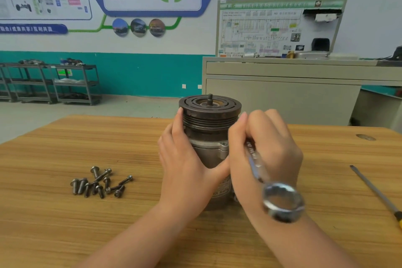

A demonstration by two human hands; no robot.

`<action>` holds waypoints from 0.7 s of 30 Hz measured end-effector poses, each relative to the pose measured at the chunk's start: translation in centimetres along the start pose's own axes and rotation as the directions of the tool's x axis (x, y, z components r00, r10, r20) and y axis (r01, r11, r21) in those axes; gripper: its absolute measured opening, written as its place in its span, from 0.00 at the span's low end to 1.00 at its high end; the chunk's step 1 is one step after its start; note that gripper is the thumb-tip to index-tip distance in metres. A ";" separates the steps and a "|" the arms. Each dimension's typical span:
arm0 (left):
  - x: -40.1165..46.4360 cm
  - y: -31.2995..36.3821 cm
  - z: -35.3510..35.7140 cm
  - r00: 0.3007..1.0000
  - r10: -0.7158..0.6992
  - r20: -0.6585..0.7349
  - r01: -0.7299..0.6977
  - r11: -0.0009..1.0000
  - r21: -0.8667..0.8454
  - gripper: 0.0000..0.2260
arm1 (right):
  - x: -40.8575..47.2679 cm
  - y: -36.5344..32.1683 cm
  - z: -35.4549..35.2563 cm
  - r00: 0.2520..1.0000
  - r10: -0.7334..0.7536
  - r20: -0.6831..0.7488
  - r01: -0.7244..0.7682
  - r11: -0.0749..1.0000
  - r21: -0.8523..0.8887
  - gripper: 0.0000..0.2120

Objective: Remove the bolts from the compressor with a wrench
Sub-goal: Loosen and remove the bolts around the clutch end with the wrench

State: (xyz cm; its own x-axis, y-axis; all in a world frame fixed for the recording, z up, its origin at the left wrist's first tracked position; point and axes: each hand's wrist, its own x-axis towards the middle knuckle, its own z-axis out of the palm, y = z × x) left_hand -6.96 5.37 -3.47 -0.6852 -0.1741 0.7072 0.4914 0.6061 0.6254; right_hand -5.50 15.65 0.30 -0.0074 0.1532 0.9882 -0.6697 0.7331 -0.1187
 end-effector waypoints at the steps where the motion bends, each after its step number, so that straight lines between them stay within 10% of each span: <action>1: 0.0 0.0 0.0 1.000 -0.001 0.004 0.001 1.000 -0.003 0.52 | 0.0 -0.1 0.1 1.000 -0.012 0.021 0.012 1.000 0.005 0.19; 6: 0.0 0.0 0.0 1.000 0.002 -0.009 -0.002 0.999 0.036 0.51 | 0.3 2.7 -0.6 0.949 0.315 -0.013 -0.301 0.916 0.266 0.19; 10: 0.0 0.2 -0.1 1.000 -0.003 0.008 0.003 1.000 0.022 0.51 | 1.8 5.4 -0.4 0.557 0.772 0.306 -0.742 0.298 0.600 0.16; 13: 0.0 0.3 -0.2 1.000 -0.001 0.016 0.001 1.000 0.016 0.51 | 2.8 7.2 0.0 0.350 0.836 0.423 -0.741 -0.029 0.671 0.13; 21: 0.0 0.1 -0.1 1.000 -0.005 0.010 0.004 1.000 0.027 0.51 | 1.7 5.7 -0.5 0.685 0.701 0.199 -0.678 0.513 0.526 0.20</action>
State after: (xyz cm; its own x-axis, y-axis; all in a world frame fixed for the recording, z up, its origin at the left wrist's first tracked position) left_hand -6.86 5.35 -3.35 -0.6930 -0.1687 0.7009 0.4741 0.6258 0.6194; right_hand -8.94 20.42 1.23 -0.6223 0.4871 0.6128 -0.7292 -0.0761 -0.6800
